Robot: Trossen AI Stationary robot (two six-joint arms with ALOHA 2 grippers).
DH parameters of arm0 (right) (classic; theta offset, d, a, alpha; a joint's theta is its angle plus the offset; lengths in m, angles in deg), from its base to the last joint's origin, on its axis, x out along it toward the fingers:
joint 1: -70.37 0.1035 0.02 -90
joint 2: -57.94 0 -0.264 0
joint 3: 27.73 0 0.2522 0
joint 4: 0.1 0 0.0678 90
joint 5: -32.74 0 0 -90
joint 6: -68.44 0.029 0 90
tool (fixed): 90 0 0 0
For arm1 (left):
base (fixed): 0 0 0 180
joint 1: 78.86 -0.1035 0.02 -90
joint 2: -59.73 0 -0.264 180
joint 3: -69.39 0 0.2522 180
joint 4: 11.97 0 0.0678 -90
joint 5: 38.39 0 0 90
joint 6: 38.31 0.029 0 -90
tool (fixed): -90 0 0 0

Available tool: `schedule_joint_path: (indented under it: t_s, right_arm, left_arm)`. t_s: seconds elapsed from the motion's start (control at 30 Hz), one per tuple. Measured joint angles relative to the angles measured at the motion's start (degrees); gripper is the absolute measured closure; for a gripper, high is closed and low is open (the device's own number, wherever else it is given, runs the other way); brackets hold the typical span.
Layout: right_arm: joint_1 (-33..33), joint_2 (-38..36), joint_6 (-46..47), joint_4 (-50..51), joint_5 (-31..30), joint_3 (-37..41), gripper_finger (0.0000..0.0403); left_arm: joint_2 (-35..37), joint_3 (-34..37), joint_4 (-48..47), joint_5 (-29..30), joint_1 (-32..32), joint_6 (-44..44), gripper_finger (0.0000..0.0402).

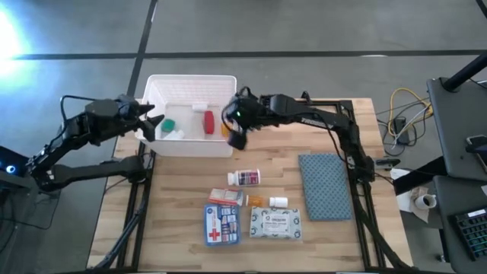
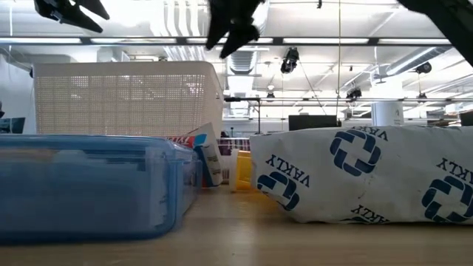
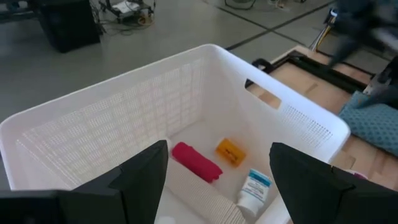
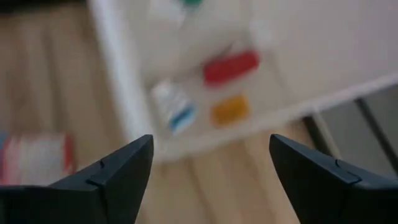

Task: Pick & place medical supplies in basket/bin
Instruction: Put the white purple pill bottle into the white bin

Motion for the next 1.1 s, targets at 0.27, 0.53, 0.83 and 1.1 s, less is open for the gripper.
schedule_joint_path:
  t_s: [0.27, 0.53, 0.83, 1.1]
  right_arm:
    - [7.08, -0.91, 1.81, 18.83, -3.45, 1.88, 0.0099]
    - [14.42, -1.4, -1.2, 12.83, -10.33, 11.85, 0.0065]
    - [14.03, -1.46, 2.46, 0.63, -2.11, 27.36, 0.0041]
    - [13.39, -1.46, 0.38, -14.84, 0.61, 35.57, 0.0041]
  left_arm:
    - [-2.17, 0.01, 0.0, -0.99, 0.0, 0.02, 0.014]
    - [-2.54, 0.02, 0.0, -1.22, 0.0, 0.02, 0.014]
    - [-2.51, 0.02, -0.02, -3.0, -0.01, 0.02, 0.014]
    - [-2.51, 0.04, -0.9, -3.13, -0.01, 0.02, 0.014]
